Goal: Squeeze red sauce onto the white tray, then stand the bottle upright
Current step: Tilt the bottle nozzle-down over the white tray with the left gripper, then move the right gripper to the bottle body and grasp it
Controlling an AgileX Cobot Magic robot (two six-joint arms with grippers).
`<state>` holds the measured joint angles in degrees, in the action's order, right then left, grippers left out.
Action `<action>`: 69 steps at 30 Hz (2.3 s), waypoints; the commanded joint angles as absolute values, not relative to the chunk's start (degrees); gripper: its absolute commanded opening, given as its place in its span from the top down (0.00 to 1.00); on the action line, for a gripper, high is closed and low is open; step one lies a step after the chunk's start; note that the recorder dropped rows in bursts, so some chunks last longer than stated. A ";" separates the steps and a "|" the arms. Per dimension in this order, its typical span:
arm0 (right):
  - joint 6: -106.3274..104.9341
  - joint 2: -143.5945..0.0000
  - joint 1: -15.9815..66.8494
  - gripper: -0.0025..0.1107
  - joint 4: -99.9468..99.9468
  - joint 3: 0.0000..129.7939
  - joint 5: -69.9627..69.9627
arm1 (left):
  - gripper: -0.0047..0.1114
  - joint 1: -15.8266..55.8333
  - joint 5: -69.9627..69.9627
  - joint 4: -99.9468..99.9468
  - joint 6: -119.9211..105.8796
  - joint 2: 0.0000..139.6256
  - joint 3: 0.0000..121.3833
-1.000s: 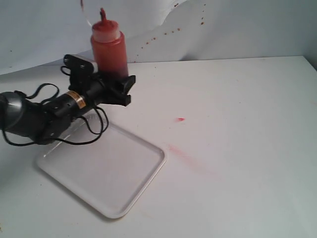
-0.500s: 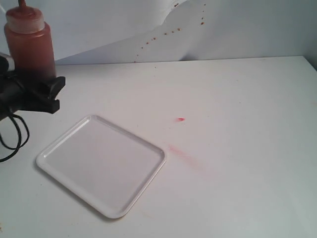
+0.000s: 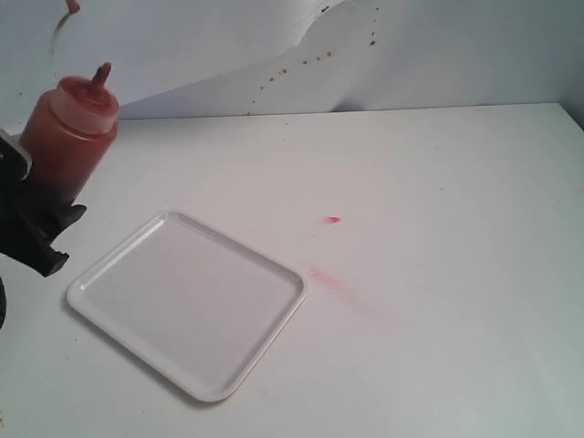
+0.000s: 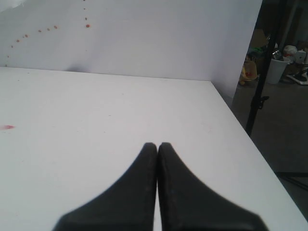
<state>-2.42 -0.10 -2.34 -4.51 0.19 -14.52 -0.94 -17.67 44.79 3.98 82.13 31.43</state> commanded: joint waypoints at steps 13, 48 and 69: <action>-2.72 0.00 -2.71 0.98 -4.65 0.00 -14.43 | 0.96 -1.14 0.35 55.93 -17.15 78.00 36.21; -3.48 -10.08 7.96 0.98 15.16 1.68 3.43 | 0.96 17.70 16.65 99.95 -21.55 78.12 42.32; -25.99 -65.59 14.38 0.98 13.97 46.97 -15.80 | 0.96 18.27 16.71 99.95 -19.36 78.12 42.32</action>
<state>-22.15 -60.49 14.81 14.72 40.67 -9.45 17.97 15.89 99.71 -20.99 78.95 41.48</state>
